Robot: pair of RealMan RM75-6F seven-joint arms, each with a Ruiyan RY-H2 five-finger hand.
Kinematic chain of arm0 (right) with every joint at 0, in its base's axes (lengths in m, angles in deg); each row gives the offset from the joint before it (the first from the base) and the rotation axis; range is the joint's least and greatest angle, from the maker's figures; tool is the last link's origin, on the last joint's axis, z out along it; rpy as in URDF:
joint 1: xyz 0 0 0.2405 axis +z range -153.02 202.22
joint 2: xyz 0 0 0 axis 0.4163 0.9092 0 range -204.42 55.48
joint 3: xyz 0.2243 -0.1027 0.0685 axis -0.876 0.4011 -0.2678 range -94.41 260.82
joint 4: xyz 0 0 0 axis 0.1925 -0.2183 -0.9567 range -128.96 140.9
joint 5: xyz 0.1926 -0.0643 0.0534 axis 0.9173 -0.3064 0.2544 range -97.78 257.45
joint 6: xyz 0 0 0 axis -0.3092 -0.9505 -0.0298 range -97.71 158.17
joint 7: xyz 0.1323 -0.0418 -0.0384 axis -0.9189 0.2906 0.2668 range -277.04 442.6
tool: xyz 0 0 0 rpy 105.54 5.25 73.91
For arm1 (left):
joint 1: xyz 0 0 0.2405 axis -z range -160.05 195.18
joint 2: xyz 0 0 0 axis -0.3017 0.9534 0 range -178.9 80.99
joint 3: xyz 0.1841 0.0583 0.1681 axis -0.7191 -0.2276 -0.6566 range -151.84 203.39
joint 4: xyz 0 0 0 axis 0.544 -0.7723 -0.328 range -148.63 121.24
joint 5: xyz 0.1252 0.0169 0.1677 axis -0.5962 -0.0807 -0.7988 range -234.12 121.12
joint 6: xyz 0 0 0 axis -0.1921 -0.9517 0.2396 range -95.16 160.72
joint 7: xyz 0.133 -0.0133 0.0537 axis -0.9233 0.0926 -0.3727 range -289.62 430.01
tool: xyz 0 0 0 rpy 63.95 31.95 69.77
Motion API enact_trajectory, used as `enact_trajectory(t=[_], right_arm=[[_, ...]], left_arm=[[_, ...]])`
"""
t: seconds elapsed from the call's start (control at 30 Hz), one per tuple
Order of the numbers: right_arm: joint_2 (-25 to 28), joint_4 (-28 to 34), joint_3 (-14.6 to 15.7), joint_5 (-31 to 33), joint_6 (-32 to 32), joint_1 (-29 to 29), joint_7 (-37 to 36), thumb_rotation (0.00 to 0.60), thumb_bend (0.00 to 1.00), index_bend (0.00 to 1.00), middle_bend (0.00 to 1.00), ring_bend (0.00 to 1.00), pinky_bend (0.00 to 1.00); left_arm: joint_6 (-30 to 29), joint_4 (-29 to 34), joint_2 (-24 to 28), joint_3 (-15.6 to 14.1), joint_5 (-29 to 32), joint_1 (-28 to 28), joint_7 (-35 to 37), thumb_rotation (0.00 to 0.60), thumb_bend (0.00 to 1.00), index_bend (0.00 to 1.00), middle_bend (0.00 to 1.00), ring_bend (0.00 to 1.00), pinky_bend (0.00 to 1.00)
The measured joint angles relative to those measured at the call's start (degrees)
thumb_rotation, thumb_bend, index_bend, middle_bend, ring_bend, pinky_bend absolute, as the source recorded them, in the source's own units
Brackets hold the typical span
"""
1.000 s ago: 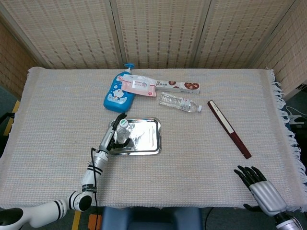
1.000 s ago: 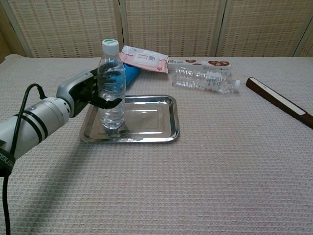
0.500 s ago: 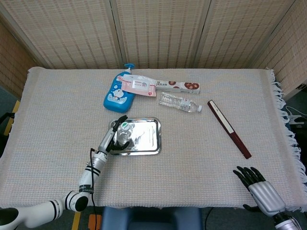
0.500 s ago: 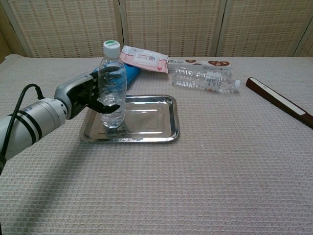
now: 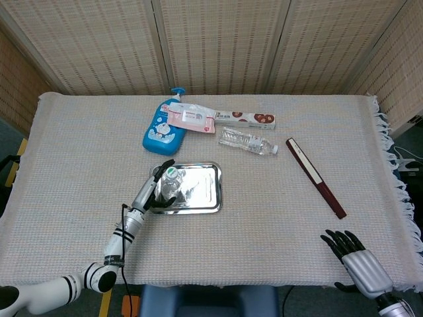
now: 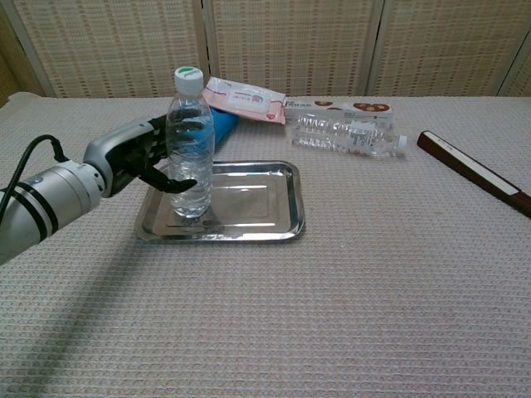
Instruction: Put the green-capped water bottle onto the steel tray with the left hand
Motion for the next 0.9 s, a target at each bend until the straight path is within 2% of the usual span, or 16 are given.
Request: enact_trajectory(t=[0.2,0.37,0.67,0.8,0.9], right_arm=[[0.09,0.02,0.48,-1.00,-0.25,0.01,-0.30,0.600,0.01,0.00,0.00,0.00,0.00],[0.10,0.07,0.46,-0.88,-0.22,-0.04,-0.14,0.600,0.01,0.00,0.00,0.00,0.00],[-0.13,0.27,0.74,-1.22,0.43,0.22,0.57,0.600,0.01,0.00,0.00,0.00,0.00],[-0.10,0.29,0.68,-1.39,-0.26,0.01,0.75,0.600,0.02,0.00,0.00,0.00,0.00],[-0.12,0.18,0.45,-1.61,-1.67,-0.42,0.91,0.600,0.02,0.00,0.00,0.00,0.00]], left_arm=[[-1.22,-3.36,1.88,-2.52,-1.76,-0.89,-3.65,0.600,0.30,0.00,0.00,0.00,0.00],[-2.52,-3.39,4.81,-4.85,-4.33,-2.11,-4.63,0.600,0.30,0.00,0.00,0.00,0.00],[-8.44,3.40,13.39,-7.92,-7.50,-6.55,-7.91,0.600,0.32,0.00,0.00,0.00,0.00],[-12.46,4.69,16.03,-9.98,-8.60,-9.59,-14.25,0.600,0.35,0.00,0.00,0.00,0.00],[-18.48,3.93,17.37,-12.67,-10.73,-13.40,-22.34,0.600,0.35,0.00,0.00,0.00,0.00]])
